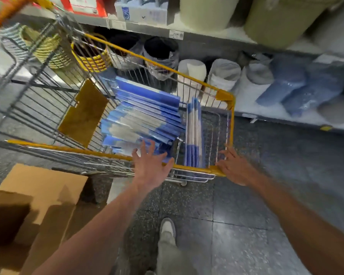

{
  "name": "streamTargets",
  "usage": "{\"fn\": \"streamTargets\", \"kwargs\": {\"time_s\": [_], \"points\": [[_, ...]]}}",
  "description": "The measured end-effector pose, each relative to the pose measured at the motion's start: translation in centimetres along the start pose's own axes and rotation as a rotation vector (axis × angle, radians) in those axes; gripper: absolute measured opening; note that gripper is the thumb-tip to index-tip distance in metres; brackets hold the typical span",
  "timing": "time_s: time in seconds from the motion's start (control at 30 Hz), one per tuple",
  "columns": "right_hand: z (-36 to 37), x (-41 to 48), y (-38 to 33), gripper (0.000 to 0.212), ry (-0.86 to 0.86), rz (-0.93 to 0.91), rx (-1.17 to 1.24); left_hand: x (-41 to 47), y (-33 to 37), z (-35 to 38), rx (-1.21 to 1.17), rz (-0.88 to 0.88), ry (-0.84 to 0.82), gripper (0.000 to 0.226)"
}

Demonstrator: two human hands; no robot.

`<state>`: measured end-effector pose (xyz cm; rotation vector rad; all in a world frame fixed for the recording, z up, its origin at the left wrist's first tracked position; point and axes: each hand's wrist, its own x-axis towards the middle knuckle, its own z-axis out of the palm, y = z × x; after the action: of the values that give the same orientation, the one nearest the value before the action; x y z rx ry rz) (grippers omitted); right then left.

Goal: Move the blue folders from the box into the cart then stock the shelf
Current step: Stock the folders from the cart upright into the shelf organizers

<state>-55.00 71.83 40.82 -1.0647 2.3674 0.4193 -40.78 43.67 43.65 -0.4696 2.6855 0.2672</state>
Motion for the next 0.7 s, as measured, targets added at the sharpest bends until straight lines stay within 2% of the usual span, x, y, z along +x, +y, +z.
{"fn": "streamTargets", "kwargs": {"time_s": [0.1, 0.2, 0.33, 0.43, 0.47, 0.57, 0.7], "points": [[3.8, -3.9, 0.0, 0.042, 0.012, 0.042, -0.053, -2.8, 2.3, 1.7, 0.035, 0.049, 0.04, 0.066], [7.8, -9.5, -1.5, 0.042, -0.002, 0.143, 0.032, -6.5, 4.4, 4.3, 0.082, 0.116, 0.068, 0.071], [11.9, -17.0, -4.4, 0.054, 0.005, 0.265, 0.182, -11.5, 7.0, 6.3, 0.144, 0.211, 0.082, 0.071], [14.9, -22.8, -7.0, 0.049, 0.044, 0.32, 0.189, -15.4, 8.7, 7.9, 0.114, 0.291, 0.14, 0.064], [15.9, -24.5, -7.7, 0.052, 0.026, 0.338, 0.185, -16.5, 9.2, 8.5, 0.109, 0.309, 0.146, 0.065], [18.6, -29.5, -9.9, 0.083, -0.014, 0.37, 0.184, -19.5, 10.6, 10.8, 0.18, 0.364, 0.14, 0.081], [22.2, -35.0, -12.4, 0.085, 0.013, 0.432, 0.258, -22.6, 12.8, 13.5, 0.235, 0.44, 0.15, 0.079]]}}
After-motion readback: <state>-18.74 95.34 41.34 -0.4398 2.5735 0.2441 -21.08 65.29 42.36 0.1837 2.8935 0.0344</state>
